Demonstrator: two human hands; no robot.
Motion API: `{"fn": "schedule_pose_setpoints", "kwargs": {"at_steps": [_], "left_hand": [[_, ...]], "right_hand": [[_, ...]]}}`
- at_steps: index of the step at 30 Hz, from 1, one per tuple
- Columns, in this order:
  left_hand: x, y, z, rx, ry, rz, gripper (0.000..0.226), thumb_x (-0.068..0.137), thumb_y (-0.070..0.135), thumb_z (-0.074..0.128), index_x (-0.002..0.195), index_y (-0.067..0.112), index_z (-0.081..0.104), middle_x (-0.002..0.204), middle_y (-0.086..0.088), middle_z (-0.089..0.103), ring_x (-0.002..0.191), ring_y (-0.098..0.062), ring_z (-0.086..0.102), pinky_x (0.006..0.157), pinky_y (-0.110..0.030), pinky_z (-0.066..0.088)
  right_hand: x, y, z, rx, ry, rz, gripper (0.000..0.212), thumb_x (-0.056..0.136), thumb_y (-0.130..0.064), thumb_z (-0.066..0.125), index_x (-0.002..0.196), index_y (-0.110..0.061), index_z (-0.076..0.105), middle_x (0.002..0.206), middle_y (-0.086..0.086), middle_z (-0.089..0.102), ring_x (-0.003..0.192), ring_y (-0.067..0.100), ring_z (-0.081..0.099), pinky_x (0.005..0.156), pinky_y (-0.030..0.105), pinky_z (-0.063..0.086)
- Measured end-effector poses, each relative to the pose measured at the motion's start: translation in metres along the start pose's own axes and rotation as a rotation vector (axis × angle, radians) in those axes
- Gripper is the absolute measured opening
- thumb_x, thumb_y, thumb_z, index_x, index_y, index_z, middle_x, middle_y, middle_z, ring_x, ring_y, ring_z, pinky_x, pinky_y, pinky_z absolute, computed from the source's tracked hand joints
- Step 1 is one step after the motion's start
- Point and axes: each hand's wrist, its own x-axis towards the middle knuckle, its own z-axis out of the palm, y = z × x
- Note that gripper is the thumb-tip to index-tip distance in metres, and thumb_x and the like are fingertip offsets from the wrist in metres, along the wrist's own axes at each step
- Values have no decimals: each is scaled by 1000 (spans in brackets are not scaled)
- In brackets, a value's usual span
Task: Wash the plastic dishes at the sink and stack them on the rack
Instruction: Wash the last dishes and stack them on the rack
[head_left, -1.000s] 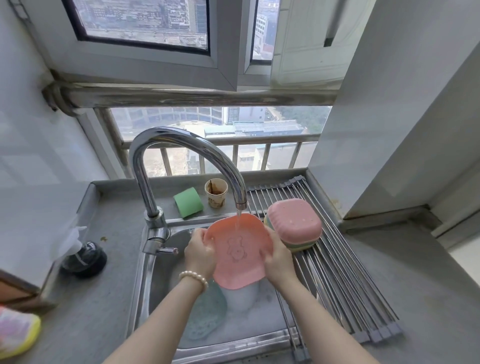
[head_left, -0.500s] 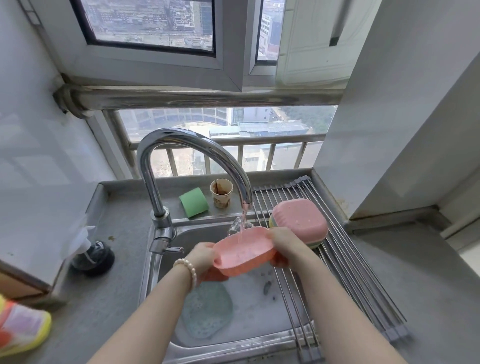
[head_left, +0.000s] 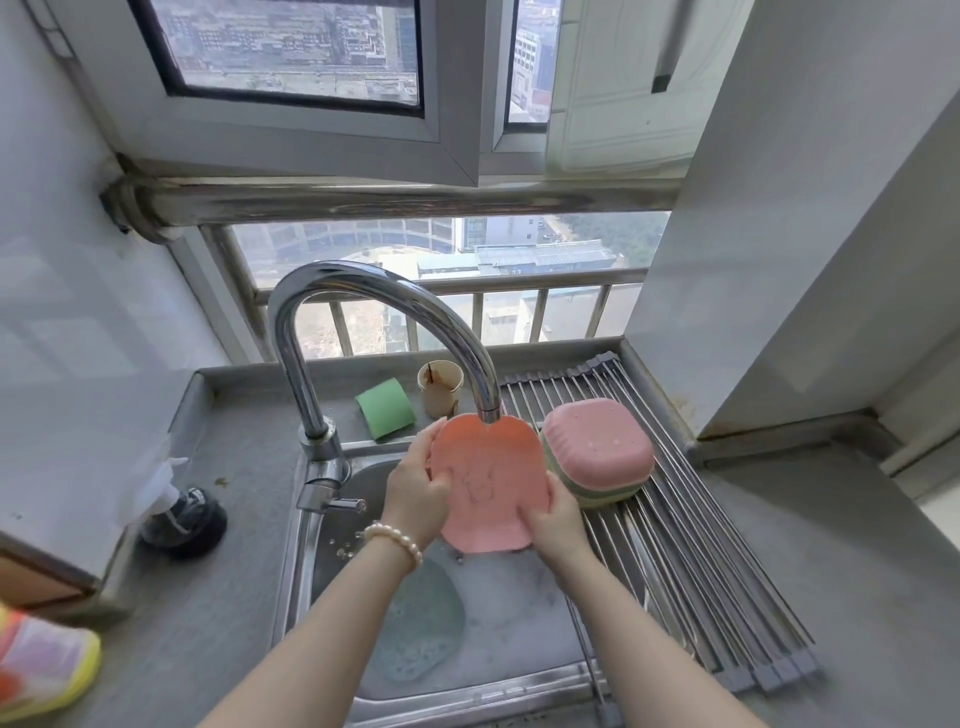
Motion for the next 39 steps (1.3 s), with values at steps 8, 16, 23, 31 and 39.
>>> {"fn": "schedule_pose_setpoints", "kwargs": {"at_steps": [8,16,23,31,39], "left_hand": [[12,-2,-20,-386,-43,-515,26,90,4,47,115,8,52,90,-12,56,70,-23,56,57,-30,49],[-8,-34,10,-489,-132,-599,18,98,3,47,115,7,52,101,-14,63,82,-29,63,48,-37,57],[-5,-9,5,-238,-60,-60,71,78,-13,41,137,26,43,122,3,57,102,-11,58,87,-36,54],[7,6,-20,-567,-12,-137,65,62,34,72,122,29,48,122,-8,50,101,-23,55,84,-38,51],[17,-3,-12,-234,64,-381,96,72,90,25,104,5,58,111,-12,57,88,-18,52,96,-35,38]], "right_hand": [[-1,-37,7,-248,-255,248,38,80,4,29,108,-10,50,62,15,58,30,16,40,36,16,25],[-6,-52,-6,-638,-87,-299,67,88,1,32,148,-29,29,108,15,66,95,30,61,78,35,48],[-2,1,-1,-201,165,-240,51,95,-4,47,143,-20,40,112,0,60,103,19,58,87,31,46],[6,-22,29,90,-246,291,26,90,5,40,100,-10,59,53,10,52,25,11,29,33,9,18],[4,-23,-1,244,-489,385,78,78,-80,28,122,-22,57,110,10,68,101,26,65,80,40,56]]}}
